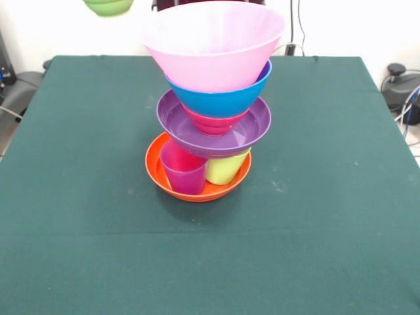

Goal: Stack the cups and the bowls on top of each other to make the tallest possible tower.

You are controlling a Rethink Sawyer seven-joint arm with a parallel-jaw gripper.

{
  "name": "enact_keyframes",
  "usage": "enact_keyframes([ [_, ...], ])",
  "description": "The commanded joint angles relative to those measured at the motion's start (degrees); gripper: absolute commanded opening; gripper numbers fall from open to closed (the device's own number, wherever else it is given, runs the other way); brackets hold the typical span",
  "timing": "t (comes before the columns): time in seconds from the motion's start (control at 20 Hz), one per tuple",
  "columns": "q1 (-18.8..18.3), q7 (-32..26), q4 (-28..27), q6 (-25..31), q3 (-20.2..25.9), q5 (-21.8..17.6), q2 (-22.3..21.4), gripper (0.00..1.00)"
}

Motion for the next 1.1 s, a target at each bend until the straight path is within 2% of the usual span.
enact_keyframes([
  [0.05,-0.5,-15.7,-1.2,8.3,8.4,2.3,1.1,0.00],
  [0.25,1.4,-11.7,-3.7,10.1,9.3,2.3,2.8,0.00],
  [0.5,3.4,-9.1,-6.3,13.8,9.9,3.2,2.6,0.00],
  [1.1,5.1,-7.4,-9.5,17.4,10.2,3.5,2.8,0.00],
])
